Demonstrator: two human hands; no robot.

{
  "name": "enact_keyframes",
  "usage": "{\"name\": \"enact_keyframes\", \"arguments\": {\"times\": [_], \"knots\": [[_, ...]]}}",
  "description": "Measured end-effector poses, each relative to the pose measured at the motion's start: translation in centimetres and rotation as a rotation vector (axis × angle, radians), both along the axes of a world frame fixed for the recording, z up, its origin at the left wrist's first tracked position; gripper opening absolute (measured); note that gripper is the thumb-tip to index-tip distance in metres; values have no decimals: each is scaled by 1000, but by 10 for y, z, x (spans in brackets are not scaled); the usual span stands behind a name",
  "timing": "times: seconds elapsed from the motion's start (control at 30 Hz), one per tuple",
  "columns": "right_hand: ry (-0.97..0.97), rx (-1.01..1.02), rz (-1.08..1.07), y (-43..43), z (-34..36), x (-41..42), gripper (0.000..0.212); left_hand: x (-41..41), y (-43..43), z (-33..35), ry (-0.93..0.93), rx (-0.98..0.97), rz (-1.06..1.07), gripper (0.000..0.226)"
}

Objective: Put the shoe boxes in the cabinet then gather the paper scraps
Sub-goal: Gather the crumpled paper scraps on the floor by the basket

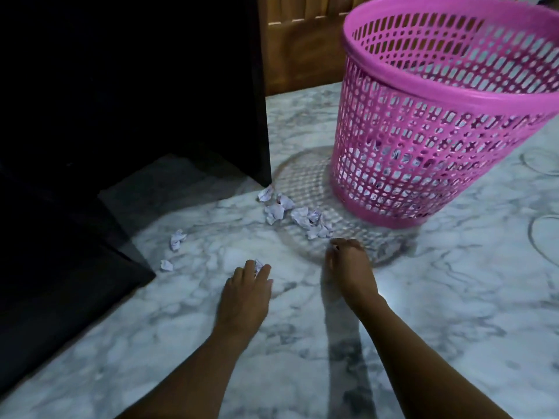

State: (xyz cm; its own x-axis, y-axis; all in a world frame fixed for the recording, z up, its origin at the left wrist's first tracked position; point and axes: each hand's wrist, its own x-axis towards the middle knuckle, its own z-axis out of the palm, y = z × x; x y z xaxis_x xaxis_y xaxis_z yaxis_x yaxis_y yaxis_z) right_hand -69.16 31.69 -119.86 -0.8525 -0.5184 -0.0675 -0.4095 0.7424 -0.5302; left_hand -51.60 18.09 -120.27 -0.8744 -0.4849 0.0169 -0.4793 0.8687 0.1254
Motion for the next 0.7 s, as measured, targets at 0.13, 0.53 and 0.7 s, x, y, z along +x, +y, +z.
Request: {"name": "enact_keyframes", "arguments": {"times": [0.13,0.53,0.7], "knots": [[121,-173,13,-12,4,-11,31,-1,-10,-3,160,252,78,33],[113,12,73,-99,-23,-22,75,7,-122,11,598,172,670,39],[200,-66,55,-100,-32,-15,48,13,-136,-2,461,55,603,33]]}}
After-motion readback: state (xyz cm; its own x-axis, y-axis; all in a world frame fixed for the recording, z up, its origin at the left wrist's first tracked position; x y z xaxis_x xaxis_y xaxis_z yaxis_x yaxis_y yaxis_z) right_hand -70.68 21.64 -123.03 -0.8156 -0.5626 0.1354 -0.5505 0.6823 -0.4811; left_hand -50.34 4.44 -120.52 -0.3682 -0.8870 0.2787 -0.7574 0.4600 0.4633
